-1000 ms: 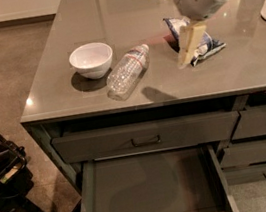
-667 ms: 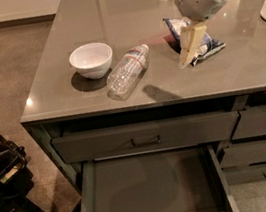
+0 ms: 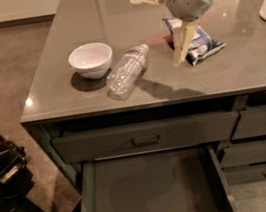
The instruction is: Place water bottle into middle drawer
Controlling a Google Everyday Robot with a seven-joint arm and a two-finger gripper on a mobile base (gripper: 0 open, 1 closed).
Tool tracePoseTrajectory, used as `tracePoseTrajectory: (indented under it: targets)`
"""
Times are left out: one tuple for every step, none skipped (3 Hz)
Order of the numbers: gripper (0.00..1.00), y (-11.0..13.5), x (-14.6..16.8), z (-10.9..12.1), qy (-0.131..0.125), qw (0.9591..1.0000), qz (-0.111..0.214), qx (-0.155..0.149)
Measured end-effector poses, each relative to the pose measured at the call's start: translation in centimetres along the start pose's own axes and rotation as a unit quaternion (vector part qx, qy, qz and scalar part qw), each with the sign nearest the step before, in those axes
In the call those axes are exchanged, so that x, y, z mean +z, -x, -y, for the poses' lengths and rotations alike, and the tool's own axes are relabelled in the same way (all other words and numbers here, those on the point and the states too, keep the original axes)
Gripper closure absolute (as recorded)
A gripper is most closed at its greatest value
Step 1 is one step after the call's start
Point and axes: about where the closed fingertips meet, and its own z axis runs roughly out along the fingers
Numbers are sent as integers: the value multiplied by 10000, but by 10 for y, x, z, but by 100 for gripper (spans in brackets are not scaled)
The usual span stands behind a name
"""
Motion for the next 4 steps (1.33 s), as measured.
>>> tracePoseTrajectory:
  targets:
    - [0,-16,34,24,206,9979,453,-404]
    - [0,-23,61,48,231,9942,812,-667]
    - [0,-26,55,59,81,9945,774,-699]
    - [0,-24,74,52,279,9934,944,-582]
